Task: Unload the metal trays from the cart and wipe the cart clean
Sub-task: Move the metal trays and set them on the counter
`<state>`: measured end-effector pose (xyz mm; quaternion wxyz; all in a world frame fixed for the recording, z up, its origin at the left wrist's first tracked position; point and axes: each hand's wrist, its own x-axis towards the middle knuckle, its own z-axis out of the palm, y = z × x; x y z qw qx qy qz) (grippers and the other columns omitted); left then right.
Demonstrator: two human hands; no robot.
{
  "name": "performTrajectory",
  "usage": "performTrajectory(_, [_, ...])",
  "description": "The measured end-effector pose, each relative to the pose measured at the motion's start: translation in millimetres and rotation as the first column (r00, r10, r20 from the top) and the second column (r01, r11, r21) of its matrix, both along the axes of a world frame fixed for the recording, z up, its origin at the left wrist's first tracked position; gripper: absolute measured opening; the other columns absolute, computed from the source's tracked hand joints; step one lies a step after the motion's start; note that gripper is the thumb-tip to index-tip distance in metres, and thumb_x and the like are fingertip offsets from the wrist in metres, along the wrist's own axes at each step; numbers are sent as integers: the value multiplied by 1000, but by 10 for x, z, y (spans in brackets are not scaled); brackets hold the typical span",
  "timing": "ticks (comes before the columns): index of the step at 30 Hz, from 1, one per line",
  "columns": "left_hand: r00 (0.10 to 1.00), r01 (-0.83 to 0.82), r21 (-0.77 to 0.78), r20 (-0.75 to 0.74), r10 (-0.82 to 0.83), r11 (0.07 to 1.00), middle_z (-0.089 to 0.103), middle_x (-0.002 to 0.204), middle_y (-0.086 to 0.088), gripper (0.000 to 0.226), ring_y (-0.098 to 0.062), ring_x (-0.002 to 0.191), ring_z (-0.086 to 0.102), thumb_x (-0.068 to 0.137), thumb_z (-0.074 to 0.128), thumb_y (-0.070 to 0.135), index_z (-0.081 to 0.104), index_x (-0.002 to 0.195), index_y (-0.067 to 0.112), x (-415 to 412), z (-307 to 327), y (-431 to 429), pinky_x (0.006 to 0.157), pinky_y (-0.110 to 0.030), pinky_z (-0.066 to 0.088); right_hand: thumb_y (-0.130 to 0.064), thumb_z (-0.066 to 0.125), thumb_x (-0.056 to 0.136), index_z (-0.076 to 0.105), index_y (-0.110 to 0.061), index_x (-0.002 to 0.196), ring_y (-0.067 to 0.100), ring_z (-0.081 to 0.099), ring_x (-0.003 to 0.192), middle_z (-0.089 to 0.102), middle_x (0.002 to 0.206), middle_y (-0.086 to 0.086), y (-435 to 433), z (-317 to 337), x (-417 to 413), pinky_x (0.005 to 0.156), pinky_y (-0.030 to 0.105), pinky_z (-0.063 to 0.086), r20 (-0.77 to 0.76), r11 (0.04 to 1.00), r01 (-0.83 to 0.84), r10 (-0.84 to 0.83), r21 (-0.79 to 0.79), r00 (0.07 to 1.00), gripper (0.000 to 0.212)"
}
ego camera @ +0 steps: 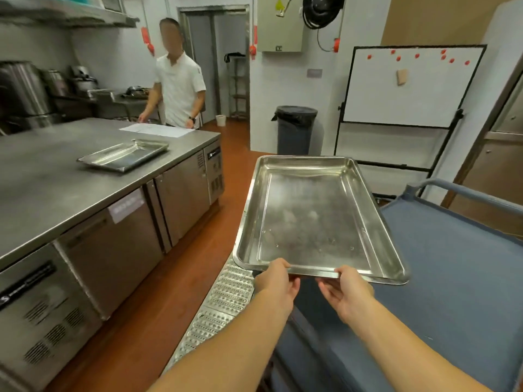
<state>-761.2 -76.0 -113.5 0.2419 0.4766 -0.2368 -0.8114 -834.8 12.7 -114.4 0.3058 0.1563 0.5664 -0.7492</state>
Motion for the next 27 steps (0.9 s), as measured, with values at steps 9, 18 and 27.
performTrajectory(9, [977,-212,13,-7,212,977,66,103,-25,27,-34,79,67,77,57,1,56,104,-5,1163,-74,-1526,41,-21,46,-3,50,87,56,3,106,26,65,58,66,77,19,-1667,32,1061,45,27,51,-24,983,-185,185,6,982,21])
performTrajectory(18, [903,-427,87,-12,430,900,68,83,-21,17,-31,74,68,78,56,-3,57,94,-2,1840,-316,-2513,41,-22,48,-1,50,87,53,8,111,32,64,72,66,106,31,-2912,-212,1582,39,25,52,19,917,-394,394,52,919,26])
performTrajectory(27, [850,-527,52,25,526,848,66,92,-25,16,-33,82,63,80,56,-1,58,96,-2,1579,-470,-3809,44,-25,48,0,43,86,53,12,117,28,62,62,65,105,31,-4389,-480,1225,35,20,47,54,847,-532,531,-5,846,35])
